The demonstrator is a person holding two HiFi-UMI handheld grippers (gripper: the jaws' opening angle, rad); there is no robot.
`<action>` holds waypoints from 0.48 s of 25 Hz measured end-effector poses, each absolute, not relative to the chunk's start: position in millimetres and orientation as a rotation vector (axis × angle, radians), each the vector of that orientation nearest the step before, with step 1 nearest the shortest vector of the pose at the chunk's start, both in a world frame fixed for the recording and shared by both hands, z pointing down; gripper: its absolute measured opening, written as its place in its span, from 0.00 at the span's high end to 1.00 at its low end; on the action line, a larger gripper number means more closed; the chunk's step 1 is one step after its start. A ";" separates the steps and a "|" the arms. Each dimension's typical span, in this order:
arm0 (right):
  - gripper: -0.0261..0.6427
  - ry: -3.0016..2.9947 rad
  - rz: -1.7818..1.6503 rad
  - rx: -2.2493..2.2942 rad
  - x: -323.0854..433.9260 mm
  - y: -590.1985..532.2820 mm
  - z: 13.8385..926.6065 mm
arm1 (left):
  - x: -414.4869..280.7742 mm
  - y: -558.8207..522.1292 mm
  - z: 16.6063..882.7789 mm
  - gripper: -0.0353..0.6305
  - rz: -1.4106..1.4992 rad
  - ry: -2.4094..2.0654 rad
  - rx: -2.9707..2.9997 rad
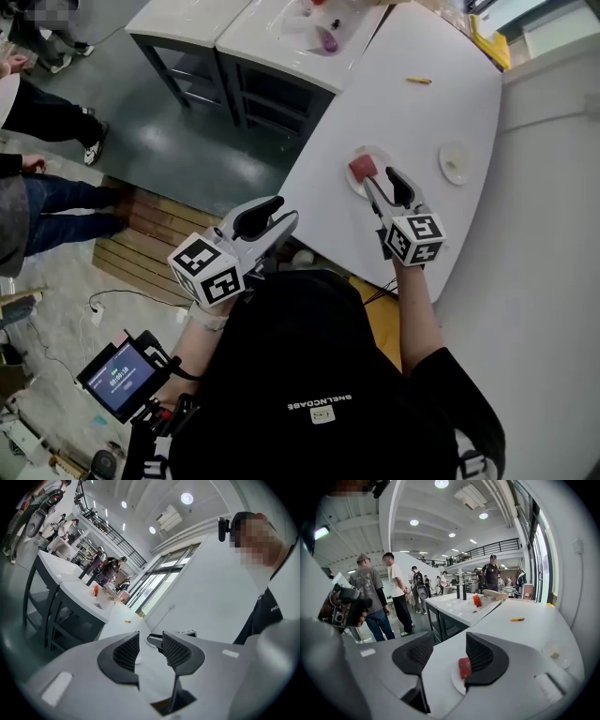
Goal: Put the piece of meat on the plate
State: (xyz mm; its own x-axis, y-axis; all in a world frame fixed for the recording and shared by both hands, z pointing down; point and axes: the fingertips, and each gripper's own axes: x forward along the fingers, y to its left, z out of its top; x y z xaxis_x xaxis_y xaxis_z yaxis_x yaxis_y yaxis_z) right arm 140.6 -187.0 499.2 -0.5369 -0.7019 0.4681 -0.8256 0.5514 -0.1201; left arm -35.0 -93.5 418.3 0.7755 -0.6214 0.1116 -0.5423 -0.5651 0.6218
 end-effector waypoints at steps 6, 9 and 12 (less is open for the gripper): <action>0.68 -2.472 0.461 1.361 154.5 -141.7 451.7 | -9.6 -82.8 401.9 0.73 -0.154 -0.748 2.363; 0.70 -2.477 0.469 1.437 167.0 -119.3 432.3 | 6.1 -77.4 390.8 0.74 -0.146 -0.679 2.393; 0.72 -2.466 0.485 1.533 183.5 -95.3 415.9 | 23.5 -71.1 380.1 0.75 -0.128 -0.604 2.421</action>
